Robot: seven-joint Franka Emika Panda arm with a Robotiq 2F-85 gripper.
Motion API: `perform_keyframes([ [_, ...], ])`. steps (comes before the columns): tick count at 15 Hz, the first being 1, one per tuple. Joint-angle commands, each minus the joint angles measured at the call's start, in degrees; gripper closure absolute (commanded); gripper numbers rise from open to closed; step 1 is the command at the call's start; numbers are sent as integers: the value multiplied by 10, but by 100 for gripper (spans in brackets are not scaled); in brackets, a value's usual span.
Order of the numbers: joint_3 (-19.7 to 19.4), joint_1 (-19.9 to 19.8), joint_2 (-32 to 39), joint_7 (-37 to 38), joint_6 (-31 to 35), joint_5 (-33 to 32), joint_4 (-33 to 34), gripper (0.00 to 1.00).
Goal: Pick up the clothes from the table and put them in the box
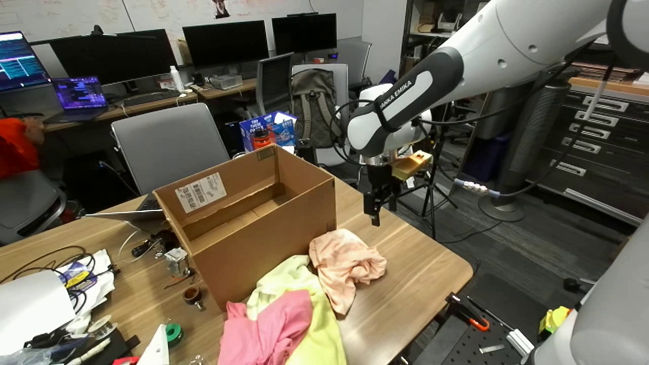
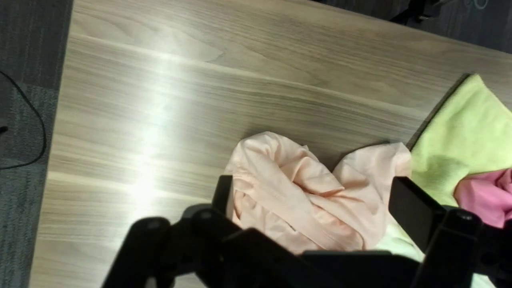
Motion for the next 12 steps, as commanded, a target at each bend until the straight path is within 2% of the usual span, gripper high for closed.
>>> perform_keyframes([
  [1,16,6,3,-30,-13,35,1,0],
  [5,40,23,51,-6,11,65,27,0],
  [9,78,53,134,53,90,97,66,0],
  [12,92,75,188,110,154,81,84,0],
])
